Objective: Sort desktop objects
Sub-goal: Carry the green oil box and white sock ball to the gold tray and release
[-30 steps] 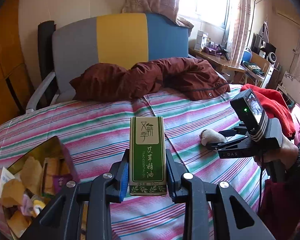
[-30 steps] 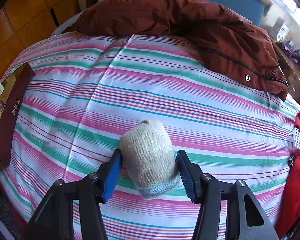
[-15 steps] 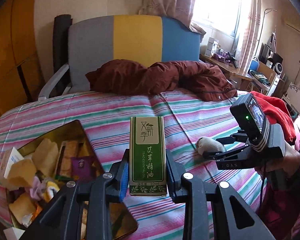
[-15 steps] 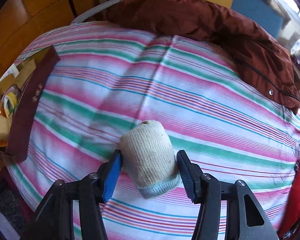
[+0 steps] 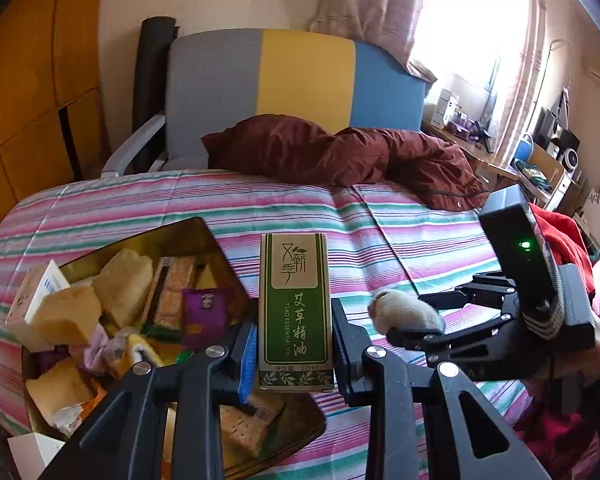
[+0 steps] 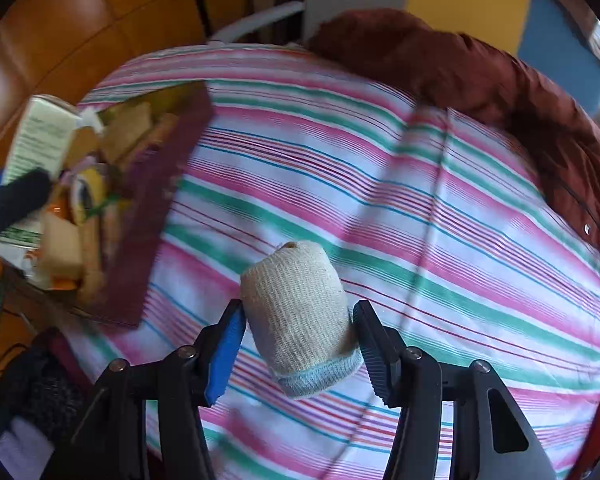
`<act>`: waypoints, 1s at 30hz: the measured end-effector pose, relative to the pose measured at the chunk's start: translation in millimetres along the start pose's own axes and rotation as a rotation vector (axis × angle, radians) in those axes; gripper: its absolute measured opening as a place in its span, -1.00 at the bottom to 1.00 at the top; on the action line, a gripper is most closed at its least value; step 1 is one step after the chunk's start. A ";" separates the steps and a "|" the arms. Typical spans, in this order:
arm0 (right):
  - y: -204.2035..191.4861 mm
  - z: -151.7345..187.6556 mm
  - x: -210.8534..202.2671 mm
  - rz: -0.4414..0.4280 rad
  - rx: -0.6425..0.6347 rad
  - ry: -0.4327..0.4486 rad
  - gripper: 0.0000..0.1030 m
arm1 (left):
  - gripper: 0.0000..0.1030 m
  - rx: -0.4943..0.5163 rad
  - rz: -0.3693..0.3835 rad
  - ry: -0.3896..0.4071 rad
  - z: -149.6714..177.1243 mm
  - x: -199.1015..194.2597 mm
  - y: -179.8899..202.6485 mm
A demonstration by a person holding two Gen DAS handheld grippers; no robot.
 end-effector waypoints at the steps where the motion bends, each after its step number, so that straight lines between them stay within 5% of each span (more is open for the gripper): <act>1: -7.8 -4.6 -2.2 -0.011 -0.007 0.012 0.09 | -0.41 -0.011 0.000 0.002 0.1 -2.4 -5.5; 10: -59.2 -43.9 -33.2 -0.128 -0.005 0.162 0.09 | -0.41 -0.159 -0.061 0.044 -10.5 -26.3 -78.4; 16: -88.4 -70.5 -25.0 -0.194 -0.013 0.184 0.09 | -0.40 -0.247 -0.140 0.038 -10.4 -28.4 -130.9; 30: -119.1 -116.3 6.0 -0.244 0.016 0.213 0.10 | -0.40 -0.233 -0.238 0.027 -5.7 -9.4 -146.1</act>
Point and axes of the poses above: each gripper's, at about its wrist camera, not at the fingertips, and x roughly the way its jaws point, y to its right, z to its underside, the point moved 1 cm from there along x, roughly the way its jaws point, and after that the axes turned 12 degrees about -x, right-handed, at the moved point
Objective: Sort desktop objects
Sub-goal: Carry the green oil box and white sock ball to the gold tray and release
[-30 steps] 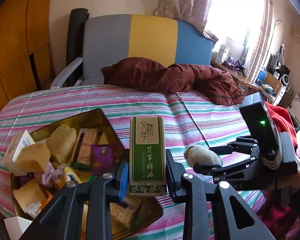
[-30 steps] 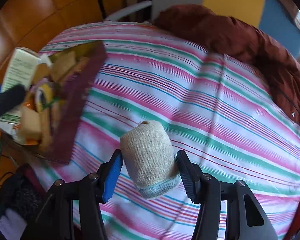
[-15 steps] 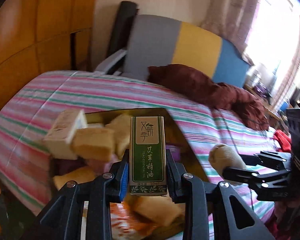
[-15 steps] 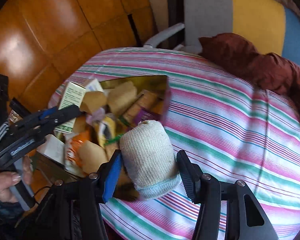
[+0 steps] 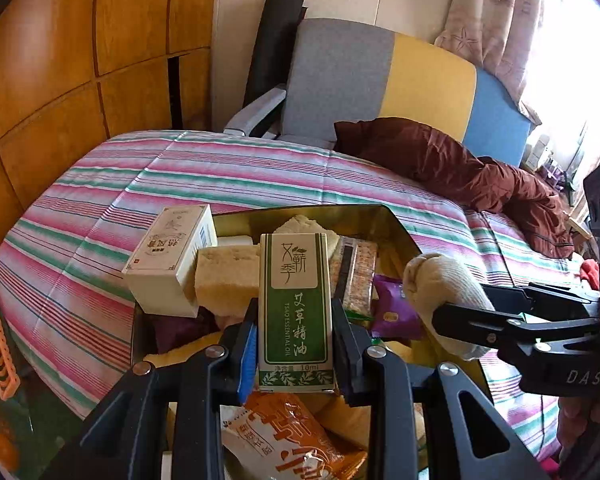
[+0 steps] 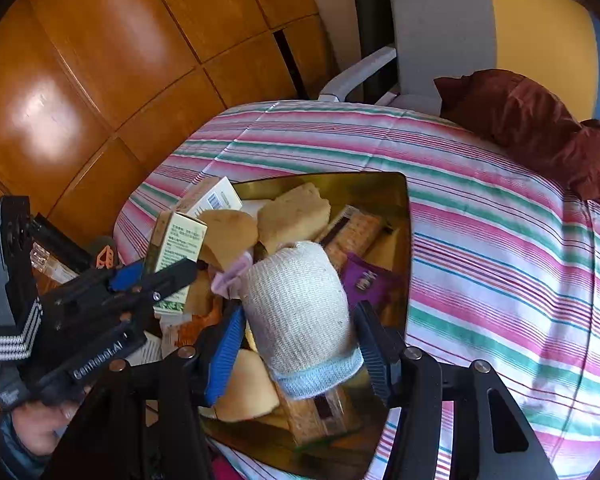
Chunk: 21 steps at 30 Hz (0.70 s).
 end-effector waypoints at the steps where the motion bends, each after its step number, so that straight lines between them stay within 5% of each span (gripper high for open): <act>1: 0.5 -0.8 2.9 0.000 0.005 -0.001 0.12 | -0.40 0.004 -0.006 0.000 0.3 0.8 0.6; 11: 6.9 4.8 22.7 0.004 0.038 -0.015 0.15 | -0.35 0.007 -0.008 -0.026 8.6 16.3 4.3; 21: 6.8 9.6 17.2 0.020 0.046 0.004 0.18 | 0.10 -0.001 0.009 0.023 7.9 1.8 5.5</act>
Point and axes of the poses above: each gripper's, at about its wrist camera, not at the fingertips, and x roughly the way its jaws point, y to its right, z to its underside, the point moved 1 cm from there along x, roughly the way its jaws point, and after that the axes turned 12 degrees about -x, right-handed, at the moved point
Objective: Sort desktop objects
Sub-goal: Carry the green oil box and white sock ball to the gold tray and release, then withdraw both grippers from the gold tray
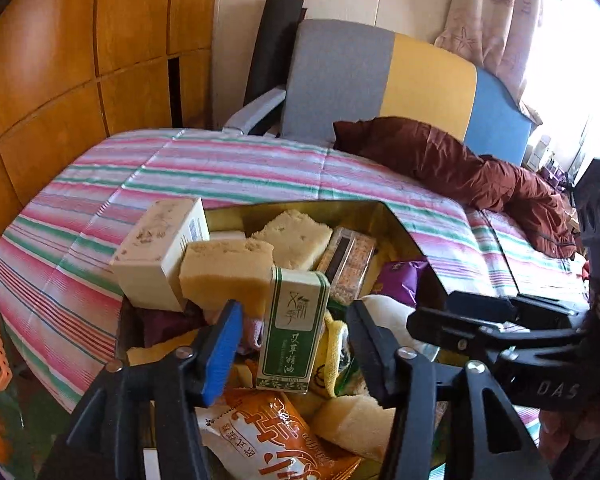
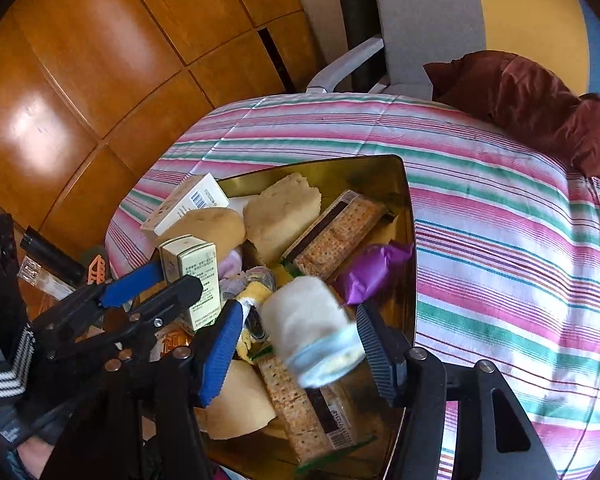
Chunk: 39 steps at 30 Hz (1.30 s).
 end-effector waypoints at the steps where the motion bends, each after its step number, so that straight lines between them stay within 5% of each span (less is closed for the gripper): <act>1: -1.4 2.3 -2.4 0.005 -0.002 0.004 0.21 | 0.14 0.004 0.001 0.012 -0.8 -3.8 0.7; 8: -6.1 12.5 -22.1 0.062 -0.001 0.057 0.33 | 0.50 0.022 -0.027 0.099 -4.8 -37.6 5.7; 15: -16.8 26.1 -36.8 0.114 -0.013 0.092 0.52 | 0.50 0.035 -0.063 0.142 -2.9 -64.7 14.0; 29: -29.4 59.4 -45.8 0.123 -0.017 0.093 0.57 | 0.50 -0.010 -0.134 0.260 5.9 -108.6 22.2; 32: -33.5 64.0 -45.6 0.124 -0.030 0.090 0.59 | 0.48 -0.018 -0.200 0.296 8.7 -110.4 20.6; 36: -36.2 66.5 -43.8 0.131 -0.039 0.085 0.62 | 0.47 -0.032 -0.175 0.269 11.3 -105.2 14.4; 39: -36.0 67.8 -42.9 0.143 -0.045 0.081 0.63 | 0.25 -0.028 -0.171 0.274 14.0 -101.6 11.8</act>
Point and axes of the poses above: each gripper's, at about its wrist camera, not at the fingertips, and x roughly the way its jaws point, y to its right, z to its underside, the point moved 1 cm from there along x, roughly the way its jaws point, and after that the axes turned 12 degrees about -x, right-handed, at the moved point
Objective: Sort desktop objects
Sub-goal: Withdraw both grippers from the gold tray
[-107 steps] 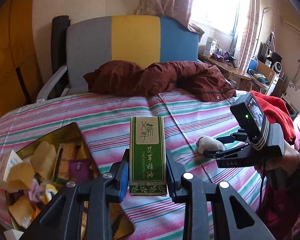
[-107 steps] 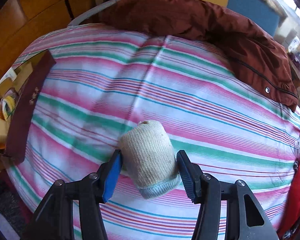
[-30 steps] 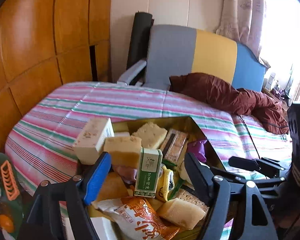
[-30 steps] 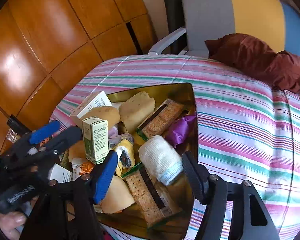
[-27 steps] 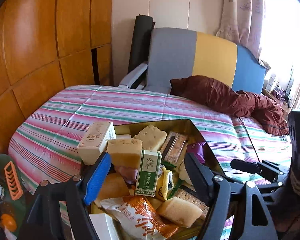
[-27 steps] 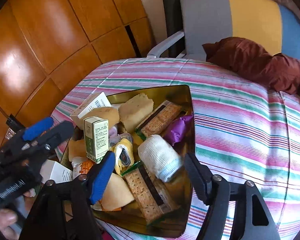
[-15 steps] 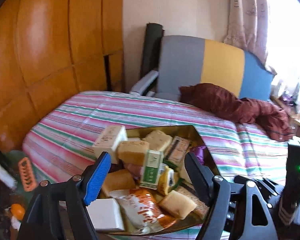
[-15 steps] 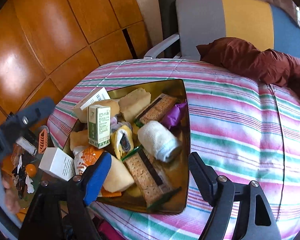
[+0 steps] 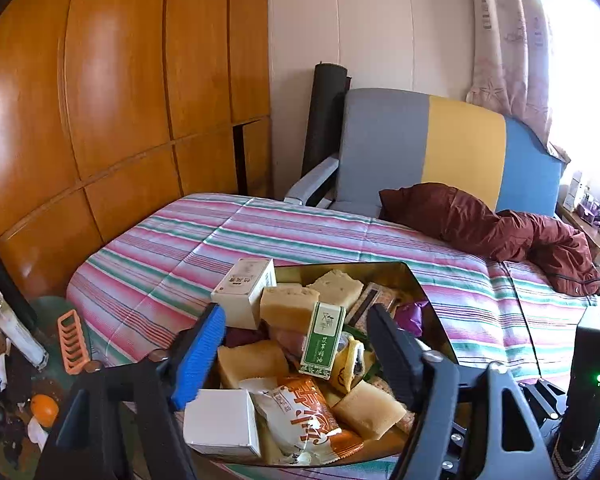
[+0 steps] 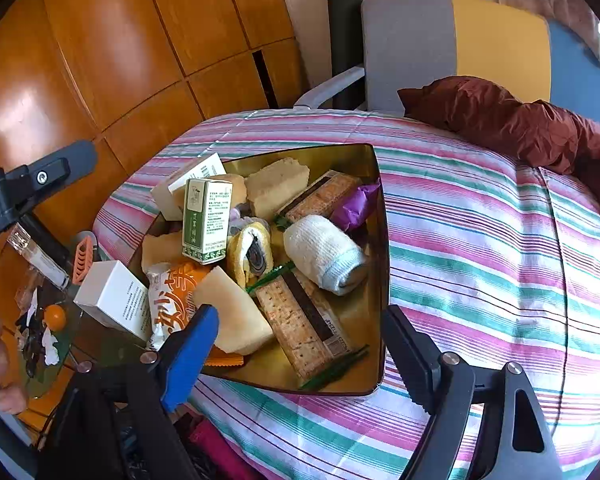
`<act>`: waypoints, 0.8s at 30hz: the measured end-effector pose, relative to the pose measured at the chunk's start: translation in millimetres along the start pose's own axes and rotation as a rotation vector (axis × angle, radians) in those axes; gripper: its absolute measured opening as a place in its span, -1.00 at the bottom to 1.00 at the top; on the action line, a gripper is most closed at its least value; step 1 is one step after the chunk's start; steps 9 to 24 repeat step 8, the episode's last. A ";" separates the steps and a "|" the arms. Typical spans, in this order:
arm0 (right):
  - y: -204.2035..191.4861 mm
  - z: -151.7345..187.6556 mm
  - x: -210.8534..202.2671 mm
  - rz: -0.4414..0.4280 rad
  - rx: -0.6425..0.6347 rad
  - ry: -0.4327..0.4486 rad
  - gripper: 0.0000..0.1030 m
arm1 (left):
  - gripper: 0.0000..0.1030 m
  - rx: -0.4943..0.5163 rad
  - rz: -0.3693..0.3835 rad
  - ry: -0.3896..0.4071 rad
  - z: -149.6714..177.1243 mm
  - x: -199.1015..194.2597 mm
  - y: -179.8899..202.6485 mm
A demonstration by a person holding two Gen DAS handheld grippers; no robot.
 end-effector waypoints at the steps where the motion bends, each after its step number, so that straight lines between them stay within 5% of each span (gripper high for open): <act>1: 0.3 0.8 0.3 0.005 -0.001 -0.001 0.63 | 0.13 -0.001 0.001 -0.002 1.2 0.4 1.1; 24: 10.0 -1.0 -6.9 0.057 0.018 0.030 0.63 | 0.11 -0.018 0.019 -0.039 1.4 9.3 -2.4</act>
Point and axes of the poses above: each gripper's, at about its wrist camera, not at the fingertips, and x roughly the way its jaws point, y to its right, z to its underside, the point moved 1 cm from there along x, roughly the way its jaws point, and after that the axes turned 12 degrees about -x, right-handed, at the moved point
